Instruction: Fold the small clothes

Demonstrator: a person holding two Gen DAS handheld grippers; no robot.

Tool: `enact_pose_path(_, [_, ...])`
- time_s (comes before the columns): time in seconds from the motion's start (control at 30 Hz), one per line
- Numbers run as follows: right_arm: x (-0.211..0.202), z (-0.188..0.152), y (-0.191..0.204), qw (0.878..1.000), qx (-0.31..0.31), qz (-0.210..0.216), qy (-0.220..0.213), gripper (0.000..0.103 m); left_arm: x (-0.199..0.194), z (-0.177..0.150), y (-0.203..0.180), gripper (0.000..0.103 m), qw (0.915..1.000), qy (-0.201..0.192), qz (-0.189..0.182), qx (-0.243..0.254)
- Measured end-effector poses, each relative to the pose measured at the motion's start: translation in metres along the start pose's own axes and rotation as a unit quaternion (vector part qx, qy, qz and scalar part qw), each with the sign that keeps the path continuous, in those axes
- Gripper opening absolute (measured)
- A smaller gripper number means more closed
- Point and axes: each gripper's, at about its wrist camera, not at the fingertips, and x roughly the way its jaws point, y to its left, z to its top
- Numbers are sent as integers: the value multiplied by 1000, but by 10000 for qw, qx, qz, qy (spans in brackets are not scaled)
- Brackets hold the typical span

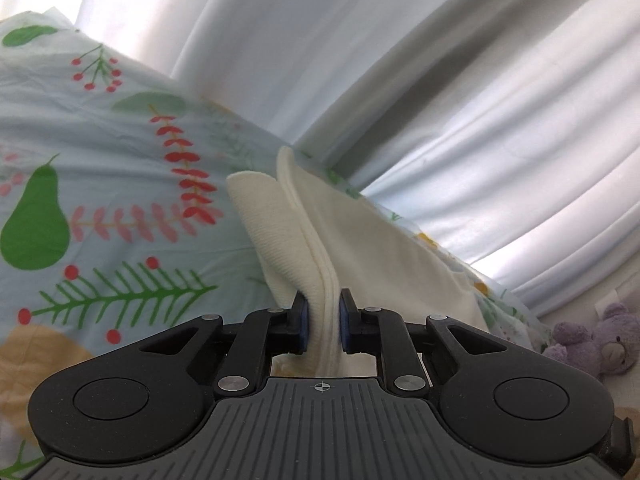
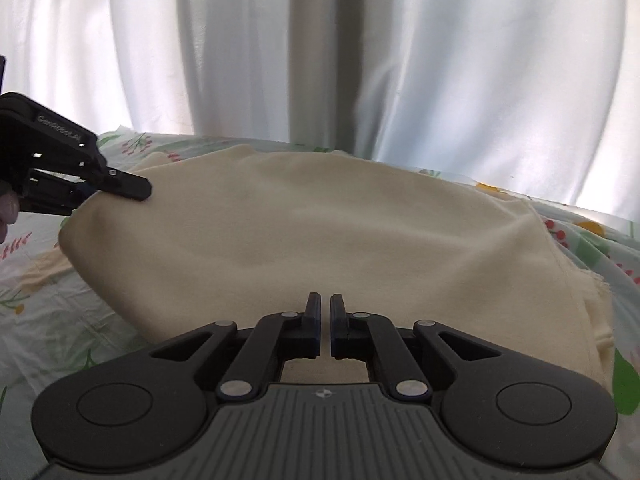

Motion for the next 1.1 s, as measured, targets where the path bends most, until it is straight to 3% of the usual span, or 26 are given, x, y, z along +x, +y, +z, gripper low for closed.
enact_pose_path(0.2, [-25,-5,-45,9959,663,-590,-150,4,27,-13,-68,17,9970,157,-399,649])
enact_pose_path(0.4, [-32,-16,-73,9911,1003,-872,-63,4,80,-60,-115,17,9891,532,11,1376])
enact_pose_path(0.5, [-32,-23,-78,9906,1038,-893,2,4,95,-74,-119,21,9873,580,186,1467])
enact_pose_path(0.63, [-31,-28,-83,9900,1157,-802,123,4,91,-74,-121,27,9879,666,144,1397])
enact_pose_path(0.77, [-32,-31,-86,9898,1198,-754,156,4,46,-68,-122,28,9904,462,-148,1292])
enact_pose_path(0.93, [-31,-32,-89,9902,1181,-727,177,4,17,-64,-112,28,9867,-174,646,1478])
enact_pose_path(1.0, [-28,-32,-89,9901,1178,-732,210,4,33,-64,-106,29,9835,-7,958,1537])
enact_pose_path(1.1, [-22,-31,-87,9902,1156,-727,300,4,53,-75,-102,29,9813,349,950,1635])
